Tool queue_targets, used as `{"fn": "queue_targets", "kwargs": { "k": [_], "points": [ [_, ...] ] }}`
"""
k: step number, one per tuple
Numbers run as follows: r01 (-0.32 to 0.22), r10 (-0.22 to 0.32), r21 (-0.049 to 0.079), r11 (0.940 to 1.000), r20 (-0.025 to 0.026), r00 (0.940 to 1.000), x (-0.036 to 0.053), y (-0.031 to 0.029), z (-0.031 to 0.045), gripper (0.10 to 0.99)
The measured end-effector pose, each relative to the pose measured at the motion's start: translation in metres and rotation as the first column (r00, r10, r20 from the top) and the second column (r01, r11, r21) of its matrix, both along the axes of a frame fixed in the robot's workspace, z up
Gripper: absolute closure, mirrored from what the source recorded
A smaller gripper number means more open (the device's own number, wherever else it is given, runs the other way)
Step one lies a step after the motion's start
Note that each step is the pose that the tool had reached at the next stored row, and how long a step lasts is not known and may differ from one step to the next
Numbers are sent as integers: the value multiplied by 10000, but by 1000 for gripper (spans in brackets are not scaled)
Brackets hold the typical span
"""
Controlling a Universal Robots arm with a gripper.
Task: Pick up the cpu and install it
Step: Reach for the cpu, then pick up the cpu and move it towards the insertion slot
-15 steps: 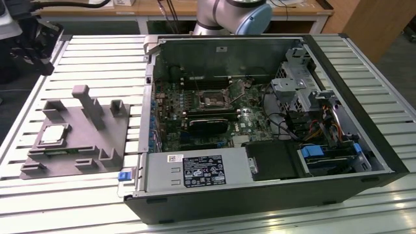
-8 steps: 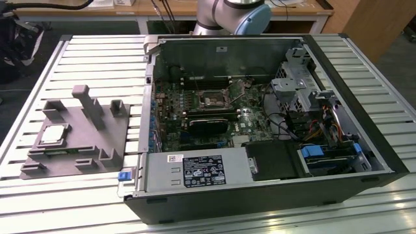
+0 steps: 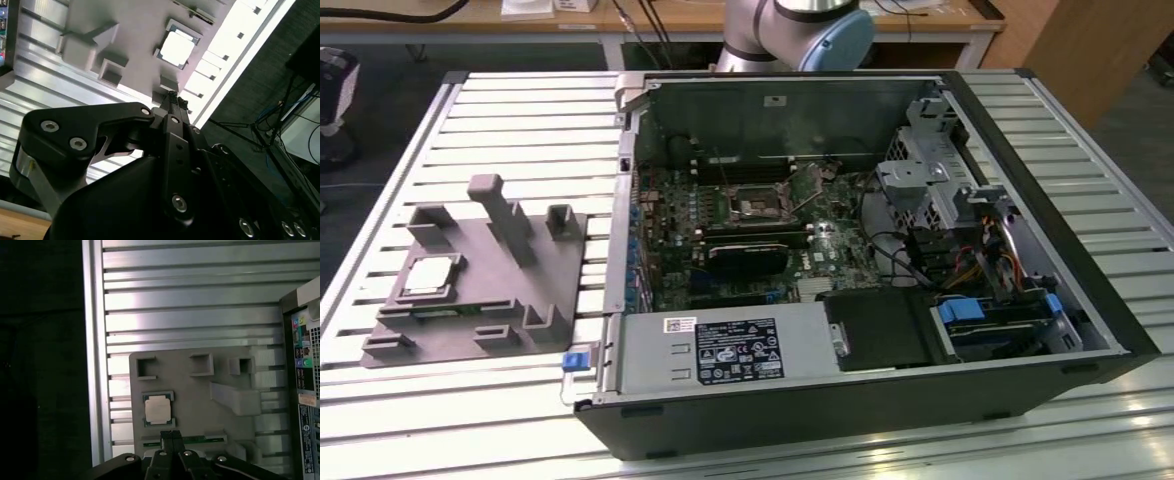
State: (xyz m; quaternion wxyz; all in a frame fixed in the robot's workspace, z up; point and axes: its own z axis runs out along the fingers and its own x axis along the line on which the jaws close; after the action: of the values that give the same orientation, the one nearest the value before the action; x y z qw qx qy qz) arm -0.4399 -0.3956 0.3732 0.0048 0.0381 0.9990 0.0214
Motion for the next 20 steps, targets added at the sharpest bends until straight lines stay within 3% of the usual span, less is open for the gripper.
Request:
{"fn": "queue_targets", "kwargs": {
  "k": [4,7,20],
  "points": [
    [-1,1,0,10000,0,10000,-161,0,-4,980],
    [-1,1,1,10000,1,10000,-215,0,-12,980],
    [-1,1,-1,10000,-22,10000,-240,-2,-65,980]
  ]
}}
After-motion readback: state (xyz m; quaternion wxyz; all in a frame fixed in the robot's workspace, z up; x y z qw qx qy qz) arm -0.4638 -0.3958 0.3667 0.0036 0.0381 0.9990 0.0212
